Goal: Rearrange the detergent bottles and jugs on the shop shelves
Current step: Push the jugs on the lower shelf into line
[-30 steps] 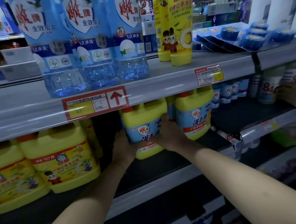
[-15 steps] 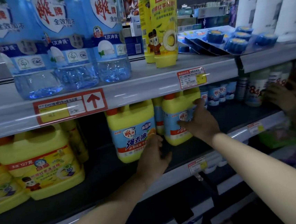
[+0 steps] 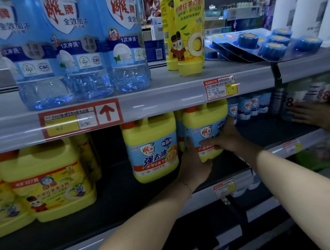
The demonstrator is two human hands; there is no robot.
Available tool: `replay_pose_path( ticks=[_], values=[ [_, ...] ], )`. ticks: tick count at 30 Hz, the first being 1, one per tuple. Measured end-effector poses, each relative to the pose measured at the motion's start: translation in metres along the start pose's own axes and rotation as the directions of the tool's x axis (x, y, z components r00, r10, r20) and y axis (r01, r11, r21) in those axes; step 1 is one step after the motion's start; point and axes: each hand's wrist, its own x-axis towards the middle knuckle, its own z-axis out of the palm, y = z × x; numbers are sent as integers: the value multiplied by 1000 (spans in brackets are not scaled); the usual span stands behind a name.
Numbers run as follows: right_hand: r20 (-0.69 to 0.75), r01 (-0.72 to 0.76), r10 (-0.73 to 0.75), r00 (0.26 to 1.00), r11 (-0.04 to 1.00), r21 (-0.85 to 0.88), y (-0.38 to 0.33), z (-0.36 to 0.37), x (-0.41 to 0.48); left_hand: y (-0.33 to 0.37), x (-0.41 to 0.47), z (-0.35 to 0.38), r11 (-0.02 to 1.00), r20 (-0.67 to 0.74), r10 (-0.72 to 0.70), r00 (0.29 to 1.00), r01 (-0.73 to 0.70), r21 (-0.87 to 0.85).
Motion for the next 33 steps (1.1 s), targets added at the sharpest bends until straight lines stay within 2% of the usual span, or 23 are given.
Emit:
replay_pose_path(
  ticks=[5,9,11,13,14,15,17,18,19,20,21,26,33],
  values=[
    [-15,5,-6,1000,995,-96,26,9,18,-3,-1,-1,999,-90,29,996,-27,18],
    [-60,-33,27,998,993,-111,-16,21,-18,-1,0,-14,999,-116,31,993,-27,36],
    [-5,-58,58,998,985,-165,-31,23,-30,-7,0,-27,993,-133,49,990,-34,115],
    [50,-87,104,993,961,-261,-42,24,-33,-13,-5,-44,953,-117,132,984,-94,286],
    [68,-110,146,987,920,-376,-49,24,-36,-16,-9,-54,909,-89,200,976,-152,387],
    [58,-124,185,981,830,-544,-57,26,-40,-20,-13,-64,846,-48,274,960,-217,486],
    [46,-31,118,992,578,-815,-77,31,-52,-34,-19,-81,627,55,458,887,-366,688],
    [86,47,58,995,490,-870,-85,35,-57,-42,-21,-88,482,106,539,836,-409,775],
    [136,124,-5,991,446,-886,-92,39,-61,-50,-22,-95,339,150,597,788,-418,843],
    [181,186,-52,982,422,-887,-95,44,-64,-55,-22,-102,243,180,612,770,-400,884],
    [215,232,-88,973,406,-884,-97,49,-66,-57,-23,-109,196,185,609,772,-372,907],
    [313,381,-221,924,434,-817,-100,71,-65,-56,-17,-118,136,167,565,808,-291,947],
    [309,430,-322,895,443,-787,-102,81,-59,-70,-10,-122,47,203,602,772,-288,957]
  ],
)
